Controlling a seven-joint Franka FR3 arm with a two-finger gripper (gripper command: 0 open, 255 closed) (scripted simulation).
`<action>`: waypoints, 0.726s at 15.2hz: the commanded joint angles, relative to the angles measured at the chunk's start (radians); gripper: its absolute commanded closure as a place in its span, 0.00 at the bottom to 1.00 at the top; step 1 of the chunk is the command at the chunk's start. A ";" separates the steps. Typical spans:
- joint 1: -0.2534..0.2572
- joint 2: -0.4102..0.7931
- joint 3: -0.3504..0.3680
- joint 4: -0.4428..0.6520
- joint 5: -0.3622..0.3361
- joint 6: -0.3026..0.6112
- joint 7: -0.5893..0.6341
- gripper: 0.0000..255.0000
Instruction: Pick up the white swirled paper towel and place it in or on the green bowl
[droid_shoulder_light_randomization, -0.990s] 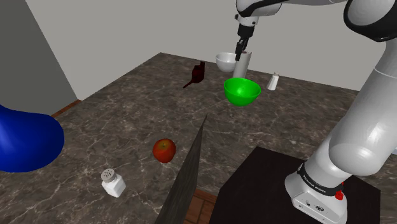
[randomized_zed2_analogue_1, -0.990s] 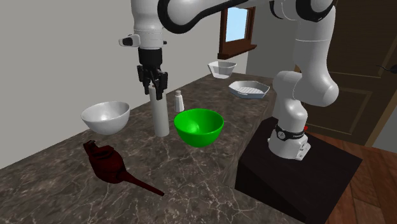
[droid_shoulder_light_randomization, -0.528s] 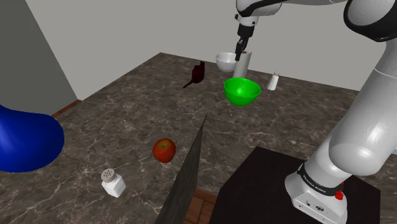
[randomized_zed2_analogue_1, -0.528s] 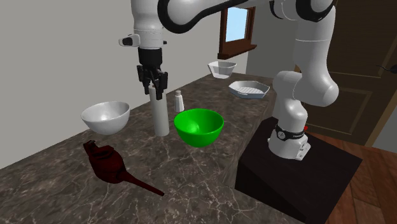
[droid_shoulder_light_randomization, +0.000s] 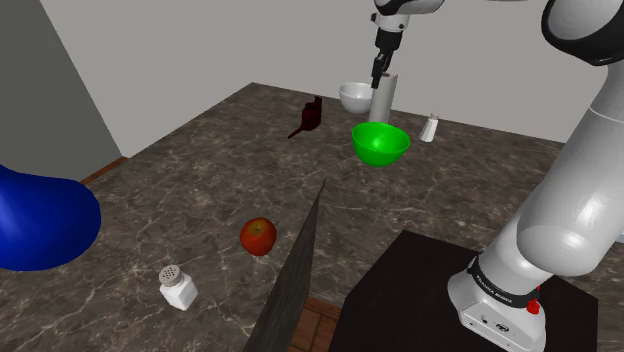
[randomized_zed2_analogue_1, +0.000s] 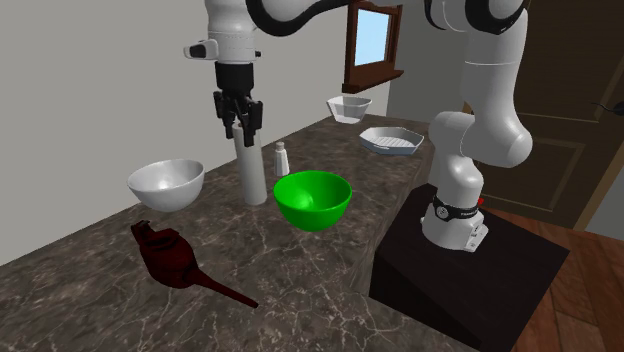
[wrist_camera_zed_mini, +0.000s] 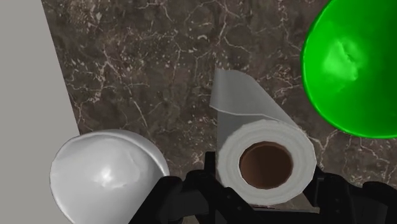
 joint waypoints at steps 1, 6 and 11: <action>0.000 -0.001 0.000 0.029 -0.001 -0.031 0.001 1.00; -0.002 0.002 -0.001 0.100 0.000 -0.099 -0.001 1.00; -0.005 0.012 -0.003 0.180 0.004 -0.169 -0.004 1.00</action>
